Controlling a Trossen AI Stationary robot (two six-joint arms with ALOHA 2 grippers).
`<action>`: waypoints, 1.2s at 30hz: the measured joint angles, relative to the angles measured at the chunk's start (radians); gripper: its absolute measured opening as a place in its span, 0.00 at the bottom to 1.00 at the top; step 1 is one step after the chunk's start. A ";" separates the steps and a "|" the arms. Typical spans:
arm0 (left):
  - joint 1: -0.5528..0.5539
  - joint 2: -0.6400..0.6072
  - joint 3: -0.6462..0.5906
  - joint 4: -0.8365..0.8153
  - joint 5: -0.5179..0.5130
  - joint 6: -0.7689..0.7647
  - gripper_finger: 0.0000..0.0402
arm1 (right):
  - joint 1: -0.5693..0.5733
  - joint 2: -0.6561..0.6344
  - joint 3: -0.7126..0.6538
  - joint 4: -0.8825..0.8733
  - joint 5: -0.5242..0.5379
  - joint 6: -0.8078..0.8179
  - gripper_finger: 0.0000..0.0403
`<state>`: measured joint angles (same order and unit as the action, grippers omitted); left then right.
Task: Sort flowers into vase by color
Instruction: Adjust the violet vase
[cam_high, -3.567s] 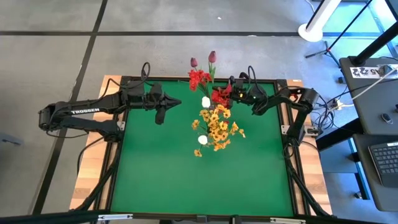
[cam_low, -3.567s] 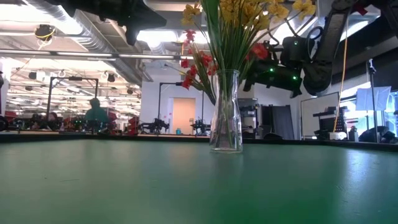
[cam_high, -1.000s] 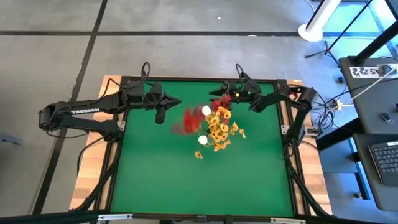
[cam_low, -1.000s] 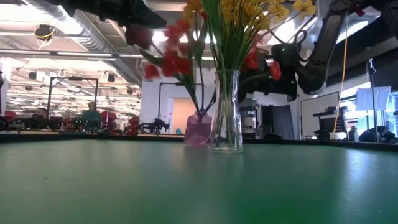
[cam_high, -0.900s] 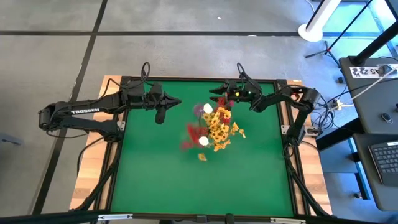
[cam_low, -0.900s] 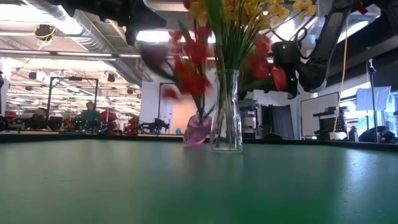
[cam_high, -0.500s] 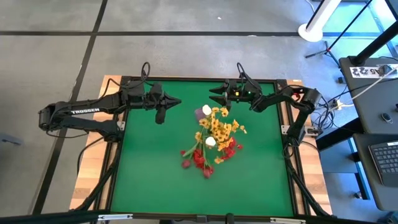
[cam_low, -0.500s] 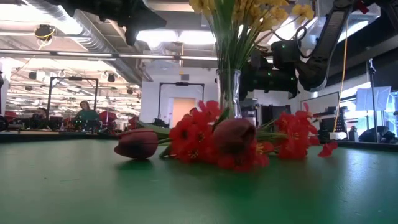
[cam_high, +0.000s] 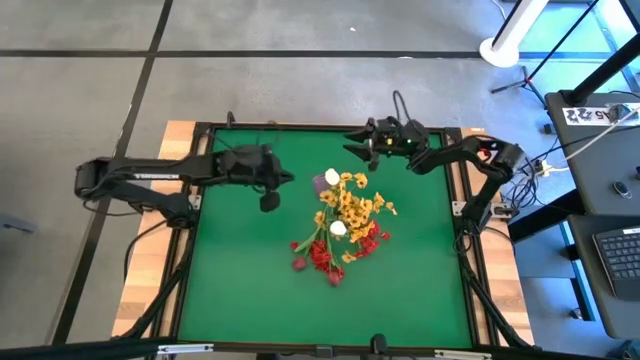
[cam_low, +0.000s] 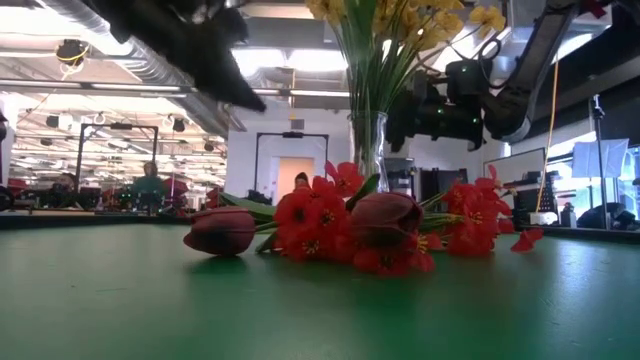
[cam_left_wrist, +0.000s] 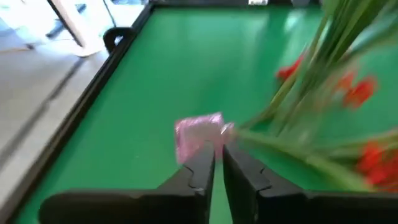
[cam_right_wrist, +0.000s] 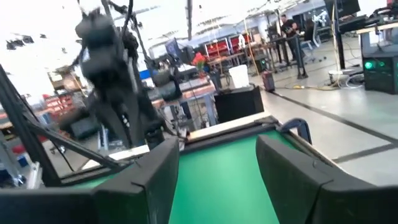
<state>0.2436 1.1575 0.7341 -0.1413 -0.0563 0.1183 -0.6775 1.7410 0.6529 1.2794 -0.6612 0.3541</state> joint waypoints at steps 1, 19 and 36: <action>-0.011 0.027 0.000 0.000 -0.036 0.038 0.10 | -0.012 -0.011 0.000 -0.001 -0.014 0.010 0.53; -0.063 0.448 0.000 0.284 -0.289 0.642 0.45 | -0.102 -0.079 0.001 -0.163 -0.209 -0.045 0.53; -0.098 0.584 0.001 0.495 -0.300 0.888 0.53 | -0.101 -0.078 0.001 -0.505 -0.378 -0.198 0.53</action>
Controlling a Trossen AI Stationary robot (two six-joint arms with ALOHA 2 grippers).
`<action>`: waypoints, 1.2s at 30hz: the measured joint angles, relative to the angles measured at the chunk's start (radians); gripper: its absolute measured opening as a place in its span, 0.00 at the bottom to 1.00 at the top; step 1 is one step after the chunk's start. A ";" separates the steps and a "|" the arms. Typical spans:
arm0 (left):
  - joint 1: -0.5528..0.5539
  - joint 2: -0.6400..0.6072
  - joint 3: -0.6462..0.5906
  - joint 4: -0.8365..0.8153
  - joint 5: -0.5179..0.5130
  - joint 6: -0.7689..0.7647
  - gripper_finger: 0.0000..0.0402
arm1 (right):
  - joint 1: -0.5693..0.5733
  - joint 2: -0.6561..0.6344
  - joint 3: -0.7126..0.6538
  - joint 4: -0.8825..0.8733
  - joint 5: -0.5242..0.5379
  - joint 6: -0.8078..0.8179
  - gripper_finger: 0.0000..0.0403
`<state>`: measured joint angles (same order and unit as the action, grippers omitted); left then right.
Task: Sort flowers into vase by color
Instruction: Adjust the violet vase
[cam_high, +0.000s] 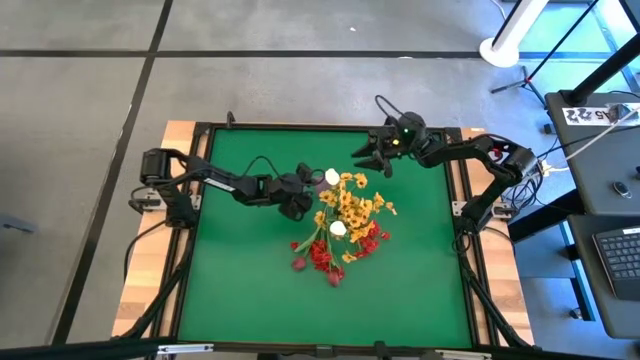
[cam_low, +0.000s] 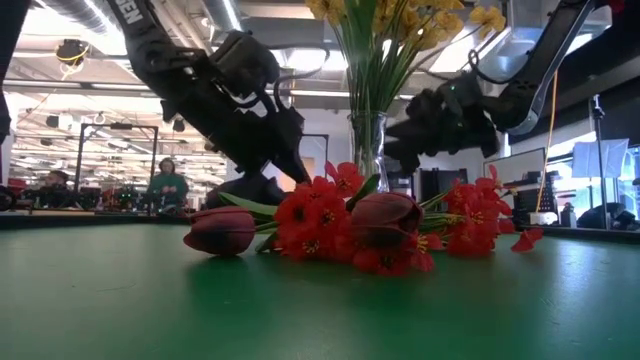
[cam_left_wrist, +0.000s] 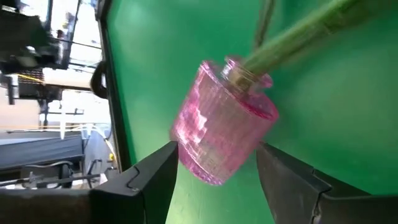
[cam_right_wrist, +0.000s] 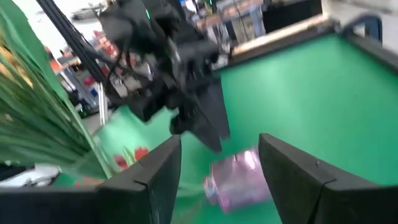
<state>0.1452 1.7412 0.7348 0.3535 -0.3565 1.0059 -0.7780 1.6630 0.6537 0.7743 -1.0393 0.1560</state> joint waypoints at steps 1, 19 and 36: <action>0.000 0.003 0.000 0.009 0.000 0.000 0.53 | 0.000 0.000 0.000 -0.036 0.002 -0.024 0.53; 0.003 0.117 0.002 0.164 -0.008 0.102 0.53 | 0.140 0.001 0.000 -0.388 0.244 -0.276 0.53; 0.008 0.117 0.003 0.163 0.031 0.081 0.53 | 0.257 0.004 0.000 -0.492 0.576 -0.373 0.53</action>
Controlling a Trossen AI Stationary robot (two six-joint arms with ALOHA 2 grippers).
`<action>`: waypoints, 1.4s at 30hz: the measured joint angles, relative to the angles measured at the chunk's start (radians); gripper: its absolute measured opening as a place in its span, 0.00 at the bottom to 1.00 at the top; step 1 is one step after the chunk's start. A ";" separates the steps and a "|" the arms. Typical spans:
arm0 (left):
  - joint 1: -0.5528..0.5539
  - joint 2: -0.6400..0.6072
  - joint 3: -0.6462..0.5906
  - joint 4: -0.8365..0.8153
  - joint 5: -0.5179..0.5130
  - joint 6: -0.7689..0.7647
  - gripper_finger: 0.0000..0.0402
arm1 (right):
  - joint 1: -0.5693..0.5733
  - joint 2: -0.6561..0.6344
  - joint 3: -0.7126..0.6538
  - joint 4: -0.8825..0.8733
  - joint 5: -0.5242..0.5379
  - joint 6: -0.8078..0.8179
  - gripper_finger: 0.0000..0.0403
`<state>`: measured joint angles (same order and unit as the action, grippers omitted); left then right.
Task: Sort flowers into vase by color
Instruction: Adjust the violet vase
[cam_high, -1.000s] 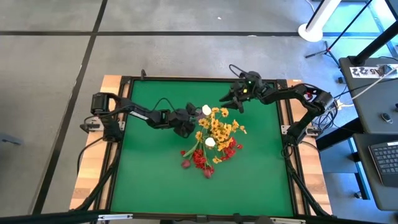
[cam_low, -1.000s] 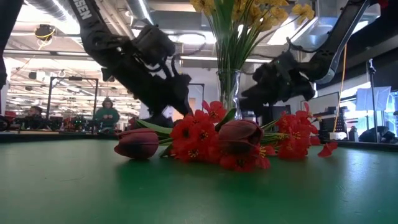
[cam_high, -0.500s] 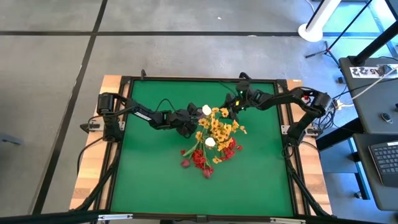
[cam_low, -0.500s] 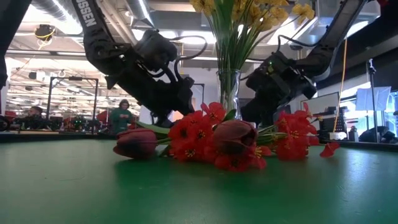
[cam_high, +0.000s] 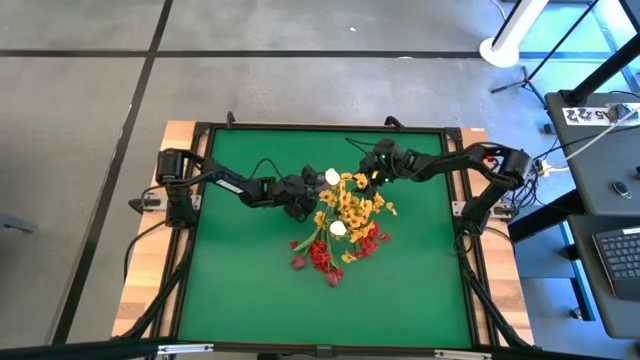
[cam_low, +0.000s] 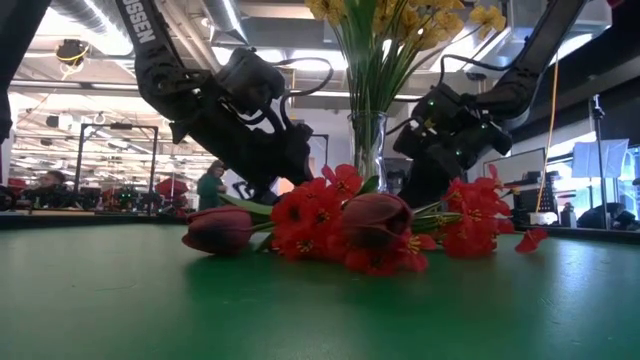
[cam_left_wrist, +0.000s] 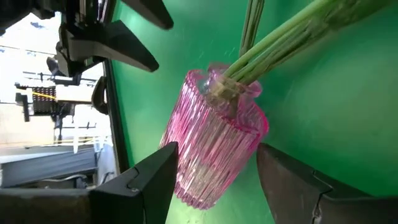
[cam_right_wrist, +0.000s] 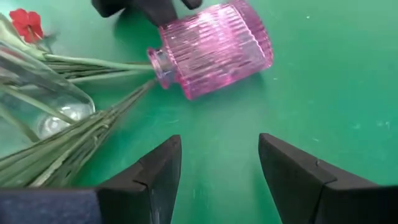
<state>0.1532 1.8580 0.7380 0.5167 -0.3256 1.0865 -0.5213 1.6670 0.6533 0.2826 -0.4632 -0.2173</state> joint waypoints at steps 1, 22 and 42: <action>0.000 0.001 0.000 0.001 0.008 -0.008 0.53 | 0.001 0.004 0.000 0.002 0.000 0.001 0.53; 0.032 0.005 0.002 -0.004 0.003 -0.037 0.53 | 0.090 0.193 0.109 0.101 0.036 0.088 0.53; 0.022 0.005 -0.001 0.005 0.029 -0.030 0.53 | 0.137 0.235 0.214 0.016 0.004 0.082 0.53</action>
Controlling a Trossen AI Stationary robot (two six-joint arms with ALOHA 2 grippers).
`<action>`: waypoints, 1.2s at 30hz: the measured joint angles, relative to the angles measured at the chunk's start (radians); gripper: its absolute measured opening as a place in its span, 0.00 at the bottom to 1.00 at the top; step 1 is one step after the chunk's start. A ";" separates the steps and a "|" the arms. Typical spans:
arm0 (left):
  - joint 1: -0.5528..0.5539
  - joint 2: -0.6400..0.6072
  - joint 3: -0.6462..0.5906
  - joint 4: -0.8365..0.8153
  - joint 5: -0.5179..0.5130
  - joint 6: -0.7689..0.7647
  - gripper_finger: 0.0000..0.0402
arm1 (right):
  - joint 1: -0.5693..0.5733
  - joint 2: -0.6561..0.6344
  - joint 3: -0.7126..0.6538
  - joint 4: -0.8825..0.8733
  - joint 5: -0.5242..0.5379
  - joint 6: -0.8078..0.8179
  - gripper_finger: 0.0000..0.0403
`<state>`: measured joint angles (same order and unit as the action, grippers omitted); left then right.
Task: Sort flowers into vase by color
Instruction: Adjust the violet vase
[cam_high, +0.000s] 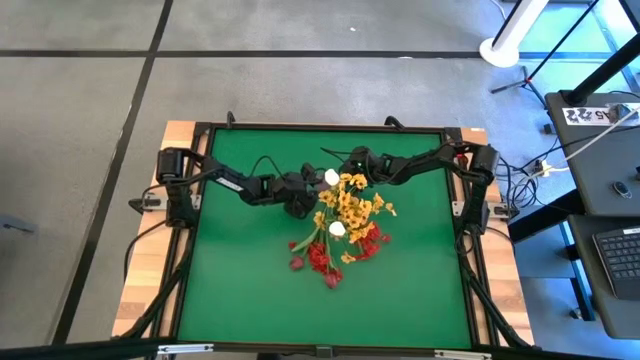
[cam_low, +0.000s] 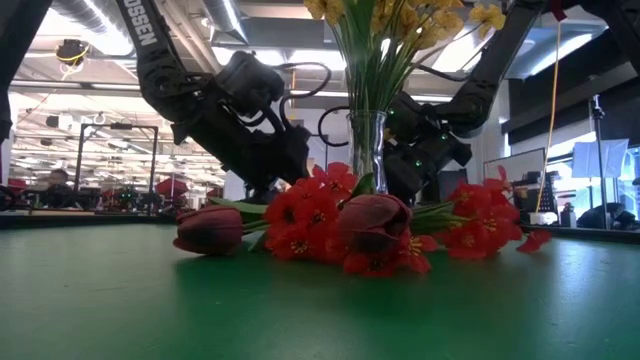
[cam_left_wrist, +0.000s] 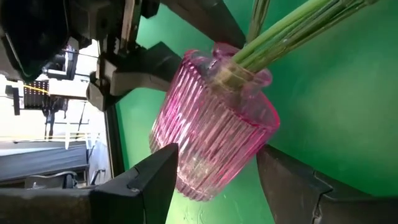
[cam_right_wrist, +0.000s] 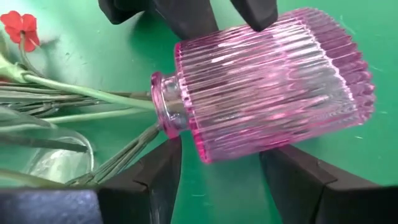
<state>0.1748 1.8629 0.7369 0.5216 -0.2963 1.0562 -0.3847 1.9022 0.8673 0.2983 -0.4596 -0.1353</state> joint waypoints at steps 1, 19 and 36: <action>-0.004 0.000 0.000 0.007 0.003 0.000 0.53 | 0.000 0.000 0.000 0.000 -0.004 0.000 0.53; -0.021 0.004 -0.001 0.097 0.024 -0.146 0.53 | 0.006 0.000 0.003 -0.011 -0.009 -0.001 0.53; -0.022 0.002 0.002 0.120 -0.004 -0.193 0.45 | 0.006 -0.002 0.004 -0.011 -0.021 0.001 0.53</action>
<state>0.1532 1.8648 0.7387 0.6415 -0.3006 0.8630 -0.3782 1.9007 0.8711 0.2872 -0.4809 -0.1345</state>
